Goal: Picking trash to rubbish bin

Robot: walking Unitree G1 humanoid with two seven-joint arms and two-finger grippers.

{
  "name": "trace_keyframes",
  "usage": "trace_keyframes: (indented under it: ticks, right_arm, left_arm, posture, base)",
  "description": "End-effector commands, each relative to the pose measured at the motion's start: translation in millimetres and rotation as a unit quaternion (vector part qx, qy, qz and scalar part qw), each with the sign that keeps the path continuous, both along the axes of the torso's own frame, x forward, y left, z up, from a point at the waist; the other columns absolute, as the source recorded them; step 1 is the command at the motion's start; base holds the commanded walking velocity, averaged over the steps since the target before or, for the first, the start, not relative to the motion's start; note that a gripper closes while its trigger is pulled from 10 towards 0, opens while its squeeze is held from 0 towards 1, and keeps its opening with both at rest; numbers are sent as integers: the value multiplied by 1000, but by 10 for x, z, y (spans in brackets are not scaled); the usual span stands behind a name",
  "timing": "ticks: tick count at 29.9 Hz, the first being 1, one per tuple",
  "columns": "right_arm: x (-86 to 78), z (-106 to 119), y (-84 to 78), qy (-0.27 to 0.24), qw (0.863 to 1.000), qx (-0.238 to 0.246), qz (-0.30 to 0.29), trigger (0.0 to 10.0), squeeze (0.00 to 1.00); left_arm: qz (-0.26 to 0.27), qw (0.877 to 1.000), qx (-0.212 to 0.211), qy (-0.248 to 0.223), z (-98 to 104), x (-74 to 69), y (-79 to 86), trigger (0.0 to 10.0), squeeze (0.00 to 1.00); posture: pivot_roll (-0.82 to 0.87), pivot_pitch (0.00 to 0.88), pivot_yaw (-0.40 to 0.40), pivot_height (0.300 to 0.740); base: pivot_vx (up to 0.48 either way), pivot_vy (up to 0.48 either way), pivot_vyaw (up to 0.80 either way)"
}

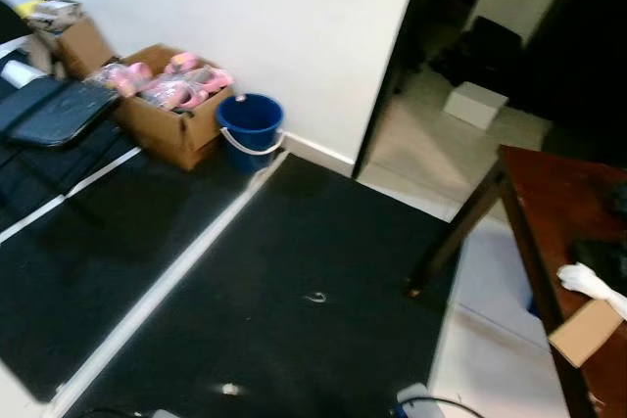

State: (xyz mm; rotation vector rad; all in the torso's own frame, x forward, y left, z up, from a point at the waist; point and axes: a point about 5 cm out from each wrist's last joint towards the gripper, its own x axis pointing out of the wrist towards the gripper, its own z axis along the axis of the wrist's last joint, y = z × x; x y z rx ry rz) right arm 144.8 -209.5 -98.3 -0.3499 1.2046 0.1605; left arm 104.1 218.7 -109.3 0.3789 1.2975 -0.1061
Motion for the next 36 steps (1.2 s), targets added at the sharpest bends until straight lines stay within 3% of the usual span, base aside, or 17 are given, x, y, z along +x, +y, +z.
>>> trace_keyframes:
  ticks: [1, 7, 32, 36]
  right_arm:
    - [-37, -6, -42, 6, 1000, -3, -9, 10000, 0]
    - [-49, -11, -38, 6, 1000, -2, -11, 10000, 0]
    - [-98, -27, -46, 19, 1000, -8, -1, 10000, 0]
    - [-137, -36, -67, 35, 999, -16, 10, 10000, 0]
  left_arm:
    - [-4, 1000, -22, -1, -22, -5, -124, 10000, 0]
    - [-4, 1000, -22, 0, -24, -13, -122, 10000, 0]
    - [-3, 1000, -21, 3, -32, -46, -118, 10000, 0]
    - [3, 1000, -17, 0, -31, -50, -106, 10000, 0]
  posture:
    - [53, 74, -44, 740]
    - [54, 76, -42, 740]
    - [53, 86, -41, 740]
    - [54, 87, -40, 740]
  base:
    - [428, 0, -800]
    - [429, 0, -794]
    - [427, 0, 0]
    - [172, 0, -697]
